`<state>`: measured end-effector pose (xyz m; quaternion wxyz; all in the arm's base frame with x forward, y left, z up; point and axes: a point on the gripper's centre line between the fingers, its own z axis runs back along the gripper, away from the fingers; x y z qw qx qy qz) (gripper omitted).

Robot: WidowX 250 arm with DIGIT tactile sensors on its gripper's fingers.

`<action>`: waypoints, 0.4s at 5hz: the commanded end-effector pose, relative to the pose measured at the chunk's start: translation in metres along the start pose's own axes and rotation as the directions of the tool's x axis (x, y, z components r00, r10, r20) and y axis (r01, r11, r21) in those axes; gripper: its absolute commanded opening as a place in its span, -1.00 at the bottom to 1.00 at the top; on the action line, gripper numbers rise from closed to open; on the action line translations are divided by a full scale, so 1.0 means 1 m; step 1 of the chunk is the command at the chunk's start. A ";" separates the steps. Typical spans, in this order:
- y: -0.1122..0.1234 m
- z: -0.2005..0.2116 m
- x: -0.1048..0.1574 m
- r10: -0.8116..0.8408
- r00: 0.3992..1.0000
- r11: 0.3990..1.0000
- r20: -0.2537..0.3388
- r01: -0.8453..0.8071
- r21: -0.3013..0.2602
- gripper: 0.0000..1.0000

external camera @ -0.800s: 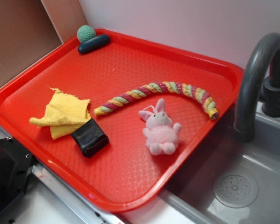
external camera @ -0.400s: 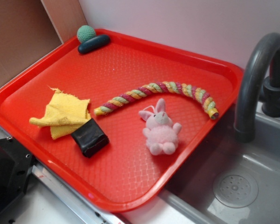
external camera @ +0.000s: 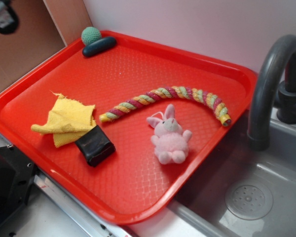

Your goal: Grab the multicolored rope.

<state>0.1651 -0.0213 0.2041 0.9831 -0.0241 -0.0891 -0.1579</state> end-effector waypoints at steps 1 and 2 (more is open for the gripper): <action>0.006 -0.032 0.057 -0.117 0.992 0.992 0.051 0.114 0.051 1.00; -0.001 -0.055 0.080 -0.134 0.990 0.990 0.036 0.133 0.048 1.00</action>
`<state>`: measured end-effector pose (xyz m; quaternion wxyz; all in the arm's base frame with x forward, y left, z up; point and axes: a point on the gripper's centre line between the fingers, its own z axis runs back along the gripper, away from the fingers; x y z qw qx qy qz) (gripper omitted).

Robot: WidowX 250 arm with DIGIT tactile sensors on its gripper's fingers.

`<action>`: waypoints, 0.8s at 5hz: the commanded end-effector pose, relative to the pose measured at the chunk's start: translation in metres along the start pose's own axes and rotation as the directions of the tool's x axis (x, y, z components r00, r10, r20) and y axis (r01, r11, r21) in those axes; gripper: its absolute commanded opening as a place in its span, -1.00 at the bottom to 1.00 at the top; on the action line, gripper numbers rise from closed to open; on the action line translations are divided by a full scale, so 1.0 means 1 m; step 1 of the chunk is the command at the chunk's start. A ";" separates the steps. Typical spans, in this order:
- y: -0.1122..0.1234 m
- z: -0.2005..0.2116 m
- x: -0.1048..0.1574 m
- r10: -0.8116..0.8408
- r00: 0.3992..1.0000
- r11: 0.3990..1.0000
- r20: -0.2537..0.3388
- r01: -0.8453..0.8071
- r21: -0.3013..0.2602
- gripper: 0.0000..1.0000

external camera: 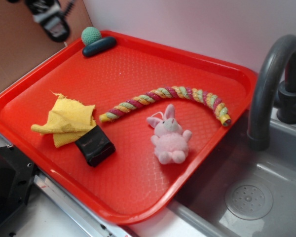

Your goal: Grab the multicolored rope.

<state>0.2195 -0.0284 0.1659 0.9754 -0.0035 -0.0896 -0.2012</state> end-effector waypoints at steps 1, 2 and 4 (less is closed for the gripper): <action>-0.014 -0.039 0.056 -0.036 0.999 0.998 0.014 0.037 -0.047 1.00; -0.029 -0.078 0.068 -0.041 0.997 0.998 -0.058 0.039 -0.039 1.00; -0.030 -0.114 0.075 -0.107 0.983 0.986 -0.152 0.085 -0.147 1.00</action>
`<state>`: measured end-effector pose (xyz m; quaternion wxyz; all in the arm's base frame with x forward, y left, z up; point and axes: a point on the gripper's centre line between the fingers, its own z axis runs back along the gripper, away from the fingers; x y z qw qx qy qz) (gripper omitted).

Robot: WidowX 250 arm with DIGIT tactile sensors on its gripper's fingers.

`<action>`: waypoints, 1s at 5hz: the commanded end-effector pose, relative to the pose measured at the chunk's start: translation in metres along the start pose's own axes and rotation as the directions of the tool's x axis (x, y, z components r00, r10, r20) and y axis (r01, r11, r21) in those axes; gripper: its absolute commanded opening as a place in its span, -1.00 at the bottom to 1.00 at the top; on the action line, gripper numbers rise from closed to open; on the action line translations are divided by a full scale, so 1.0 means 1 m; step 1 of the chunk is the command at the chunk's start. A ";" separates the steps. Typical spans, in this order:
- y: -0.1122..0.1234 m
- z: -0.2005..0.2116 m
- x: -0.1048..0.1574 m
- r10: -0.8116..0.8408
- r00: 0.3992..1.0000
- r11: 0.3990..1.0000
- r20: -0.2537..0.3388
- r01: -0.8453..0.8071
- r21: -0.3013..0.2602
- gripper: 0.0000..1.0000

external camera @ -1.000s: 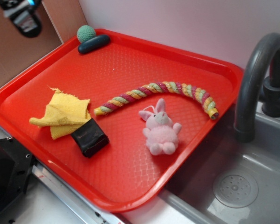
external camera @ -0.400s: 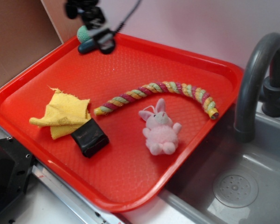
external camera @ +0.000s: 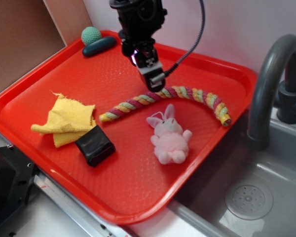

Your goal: Grab the multicolored rope.

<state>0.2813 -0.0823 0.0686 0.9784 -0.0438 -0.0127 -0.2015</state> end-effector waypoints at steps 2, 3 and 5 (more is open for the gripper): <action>0.012 -0.047 0.011 -0.091 0.990 0.995 -0.110 0.096 0.038 1.00; 0.003 -0.059 0.010 -0.156 0.983 0.987 -0.096 0.158 0.014 1.00; -0.009 -0.069 0.003 -0.216 0.971 0.973 -0.102 0.223 0.064 -1.00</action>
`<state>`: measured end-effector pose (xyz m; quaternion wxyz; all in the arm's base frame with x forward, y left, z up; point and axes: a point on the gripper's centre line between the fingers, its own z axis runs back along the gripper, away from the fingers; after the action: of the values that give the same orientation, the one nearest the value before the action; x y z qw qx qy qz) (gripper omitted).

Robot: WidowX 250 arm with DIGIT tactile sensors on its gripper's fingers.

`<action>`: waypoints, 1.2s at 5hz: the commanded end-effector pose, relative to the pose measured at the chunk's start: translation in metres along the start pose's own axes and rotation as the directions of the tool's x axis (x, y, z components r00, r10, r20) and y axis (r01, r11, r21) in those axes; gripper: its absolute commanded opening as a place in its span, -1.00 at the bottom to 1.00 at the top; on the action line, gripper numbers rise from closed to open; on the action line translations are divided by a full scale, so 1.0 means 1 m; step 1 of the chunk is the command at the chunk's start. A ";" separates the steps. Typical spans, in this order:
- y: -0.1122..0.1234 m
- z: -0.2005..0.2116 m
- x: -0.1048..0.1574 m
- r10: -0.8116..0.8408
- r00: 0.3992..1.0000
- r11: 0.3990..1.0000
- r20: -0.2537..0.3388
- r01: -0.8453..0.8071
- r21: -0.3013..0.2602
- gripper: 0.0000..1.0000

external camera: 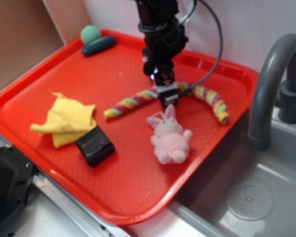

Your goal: Grab the multicolored rope.

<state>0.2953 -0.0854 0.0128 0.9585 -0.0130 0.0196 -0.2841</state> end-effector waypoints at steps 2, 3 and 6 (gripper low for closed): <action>-0.020 -0.013 -0.006 -0.035 0.999 0.998 -0.002 0.035 0.051 -1.00; -0.020 -0.011 -0.007 -0.013 1.000 0.998 0.006 0.012 0.063 -1.00; 0.023 0.104 -0.039 0.386 0.918 0.919 0.095 -0.391 0.043 -1.00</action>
<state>0.2756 -0.0424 0.1032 0.9957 0.0105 0.0077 -0.0922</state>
